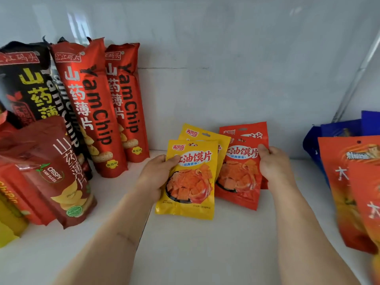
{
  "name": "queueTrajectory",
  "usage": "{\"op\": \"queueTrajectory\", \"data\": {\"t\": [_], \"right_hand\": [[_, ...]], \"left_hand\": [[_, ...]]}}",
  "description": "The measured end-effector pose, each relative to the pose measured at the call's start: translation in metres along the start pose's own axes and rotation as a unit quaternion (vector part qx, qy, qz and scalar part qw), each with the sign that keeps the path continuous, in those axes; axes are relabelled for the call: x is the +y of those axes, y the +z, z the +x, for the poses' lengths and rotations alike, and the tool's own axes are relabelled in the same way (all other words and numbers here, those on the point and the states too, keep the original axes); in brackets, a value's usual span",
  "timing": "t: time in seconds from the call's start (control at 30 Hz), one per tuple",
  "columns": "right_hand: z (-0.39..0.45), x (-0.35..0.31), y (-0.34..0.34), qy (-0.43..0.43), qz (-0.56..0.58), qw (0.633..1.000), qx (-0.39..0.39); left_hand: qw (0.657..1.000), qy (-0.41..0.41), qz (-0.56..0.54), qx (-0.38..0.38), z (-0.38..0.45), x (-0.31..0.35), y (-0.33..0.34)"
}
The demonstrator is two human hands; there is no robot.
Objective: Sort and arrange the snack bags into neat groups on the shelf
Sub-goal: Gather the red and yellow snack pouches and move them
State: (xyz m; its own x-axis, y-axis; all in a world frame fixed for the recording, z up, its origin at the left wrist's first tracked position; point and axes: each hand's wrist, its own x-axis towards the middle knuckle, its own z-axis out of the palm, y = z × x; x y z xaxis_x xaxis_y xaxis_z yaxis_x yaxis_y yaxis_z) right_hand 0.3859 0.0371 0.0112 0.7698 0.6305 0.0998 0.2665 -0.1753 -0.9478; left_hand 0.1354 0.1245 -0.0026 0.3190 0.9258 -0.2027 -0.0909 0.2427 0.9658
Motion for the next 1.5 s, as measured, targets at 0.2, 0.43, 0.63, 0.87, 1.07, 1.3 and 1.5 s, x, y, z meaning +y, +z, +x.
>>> {"op": "queueTrajectory", "data": {"t": [0.2, 0.43, 0.63, 0.87, 1.07, 1.3, 1.5], "right_hand": [[0.012, 0.016, -0.026, 0.047, 0.005, 0.999, -0.009], [0.018, 0.017, -0.029, 0.044, -0.052, 0.997, -0.028], [0.006, 0.009, -0.034, 0.038, -0.149, 0.988, 0.027], [-0.018, -0.005, -0.045, -0.092, -0.226, 0.961, 0.130], [-0.063, -0.012, -0.036, -0.224, -0.320, 0.916, 0.089], [-0.116, 0.015, -0.005, -0.382, -0.448, 0.806, -0.053], [-0.175, 0.013, 0.023, -0.471, -0.431, 0.759, -0.127]], "left_hand": [[0.999, -0.020, 0.026, -0.031, 0.018, -0.012, 0.040], [0.995, -0.018, 0.082, -0.045, 0.039, -0.024, 0.080], [0.995, 0.018, 0.093, -0.030, 0.041, -0.036, 0.111], [0.985, 0.043, 0.158, -0.053, 0.027, -0.038, 0.145], [0.949, 0.111, 0.294, 0.007, 0.001, -0.034, 0.133], [0.596, 0.414, 0.677, 0.121, -0.069, -0.044, 0.035], [0.530, 0.405, 0.729, 0.156, -0.151, -0.058, -0.037]]}}
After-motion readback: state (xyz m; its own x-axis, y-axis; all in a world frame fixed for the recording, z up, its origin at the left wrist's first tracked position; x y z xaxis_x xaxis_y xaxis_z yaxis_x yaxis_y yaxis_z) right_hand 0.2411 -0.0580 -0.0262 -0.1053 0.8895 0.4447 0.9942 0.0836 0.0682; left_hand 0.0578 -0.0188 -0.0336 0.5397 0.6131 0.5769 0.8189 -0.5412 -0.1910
